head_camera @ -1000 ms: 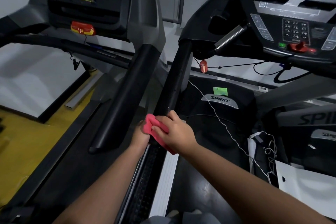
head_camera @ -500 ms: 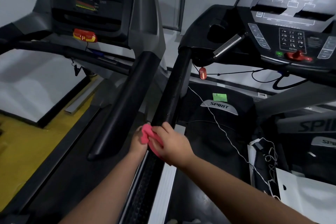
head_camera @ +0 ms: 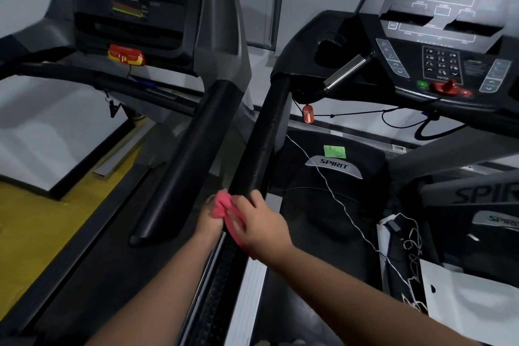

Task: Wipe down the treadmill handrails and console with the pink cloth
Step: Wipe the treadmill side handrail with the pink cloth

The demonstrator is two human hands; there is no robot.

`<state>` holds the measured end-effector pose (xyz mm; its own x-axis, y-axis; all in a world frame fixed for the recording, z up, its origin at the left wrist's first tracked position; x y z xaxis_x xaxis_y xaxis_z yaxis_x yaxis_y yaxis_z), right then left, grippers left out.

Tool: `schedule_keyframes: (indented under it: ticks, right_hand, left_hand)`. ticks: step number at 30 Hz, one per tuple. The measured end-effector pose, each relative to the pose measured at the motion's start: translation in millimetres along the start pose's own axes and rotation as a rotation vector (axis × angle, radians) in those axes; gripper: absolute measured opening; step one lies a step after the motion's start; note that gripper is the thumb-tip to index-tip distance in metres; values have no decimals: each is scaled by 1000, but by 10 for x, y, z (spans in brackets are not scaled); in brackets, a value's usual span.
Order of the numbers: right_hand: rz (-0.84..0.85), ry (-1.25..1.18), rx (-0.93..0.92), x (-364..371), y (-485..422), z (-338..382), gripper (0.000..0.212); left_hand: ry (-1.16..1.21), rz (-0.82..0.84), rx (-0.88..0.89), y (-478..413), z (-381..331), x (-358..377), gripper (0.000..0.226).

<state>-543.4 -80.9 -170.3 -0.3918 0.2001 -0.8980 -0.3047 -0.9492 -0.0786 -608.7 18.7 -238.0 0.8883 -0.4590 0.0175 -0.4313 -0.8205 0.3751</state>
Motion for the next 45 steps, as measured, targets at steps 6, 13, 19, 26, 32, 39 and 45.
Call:
schedule_keyframes:
  ticks: [6,13,19,26,32,39,45]
  right_hand:
    - [-20,91,-46,-87,-58,-81,37]
    - [34,102,29,-61,-97,41,37]
    - [45,27,53,-72,-18,-141,49]
    - [50,36,67,-46,-54,42,39]
    - [48,-189,142,98,207,-128,36]
    - [-8,-182,223,-1,18,40,37]
    - [7,-273,166,112,206,-70,38]
  left_hand:
    - [31,28,4,-1,-22,19,23]
    - [58,0,6,39,21,-10,19]
    - [-85,22,30,-36,-24,-11,26]
    - [30,-39,12,-32,29,-26,28]
    - [96,-20,-50,-56,31,-3,37]
    - [-64,-17,37,-103,80,-61,34]
    - [63,-23,-70,-13,19,6,31]
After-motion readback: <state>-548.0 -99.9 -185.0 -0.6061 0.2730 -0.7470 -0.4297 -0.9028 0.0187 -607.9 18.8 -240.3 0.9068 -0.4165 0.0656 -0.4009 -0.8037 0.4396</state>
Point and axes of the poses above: each hand's wrist, its own y-axis away from the middle knuckle, its own x-axis out of the palm, z = x × y, the point moved 4 cm from there along -y, towards the middle knuckle, and after that the axes turned 2 degrees about z, right-handed, at the moved point
